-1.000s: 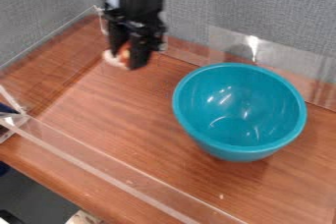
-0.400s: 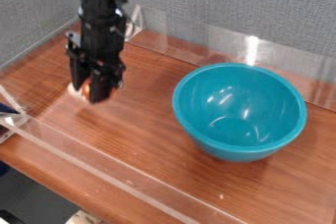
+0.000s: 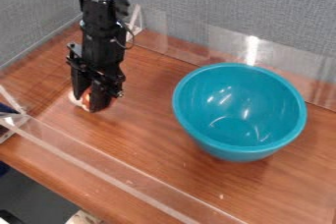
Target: Remove the mushroom from inside the blue bowl and put it on the table
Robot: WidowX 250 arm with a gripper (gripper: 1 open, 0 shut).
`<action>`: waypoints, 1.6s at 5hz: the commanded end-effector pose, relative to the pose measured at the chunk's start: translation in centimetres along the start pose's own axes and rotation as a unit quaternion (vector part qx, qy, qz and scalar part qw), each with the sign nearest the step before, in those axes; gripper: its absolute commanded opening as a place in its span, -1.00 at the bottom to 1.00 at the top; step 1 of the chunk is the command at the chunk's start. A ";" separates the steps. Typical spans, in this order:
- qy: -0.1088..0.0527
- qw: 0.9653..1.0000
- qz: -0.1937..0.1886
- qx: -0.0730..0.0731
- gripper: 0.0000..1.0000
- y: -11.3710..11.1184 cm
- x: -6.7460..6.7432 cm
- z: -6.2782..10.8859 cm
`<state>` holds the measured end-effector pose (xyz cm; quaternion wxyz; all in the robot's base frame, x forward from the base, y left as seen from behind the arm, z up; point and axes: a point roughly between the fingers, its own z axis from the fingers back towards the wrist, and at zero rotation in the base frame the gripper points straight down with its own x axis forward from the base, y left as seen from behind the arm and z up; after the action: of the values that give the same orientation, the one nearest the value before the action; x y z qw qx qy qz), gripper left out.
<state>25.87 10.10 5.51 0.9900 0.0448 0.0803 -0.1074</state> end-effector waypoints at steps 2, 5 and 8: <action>-0.013 1.000 0.009 -0.001 -1.00 0.6 -0.4 0.9; -0.017 1.000 0.008 -0.005 -1.00 0.8 -0.7 1.3; -0.042 0.999 0.017 -0.017 1.00 1.2 -1.4 3.2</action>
<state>24.78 10.78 7.15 0.9933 0.0107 0.0692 -0.0924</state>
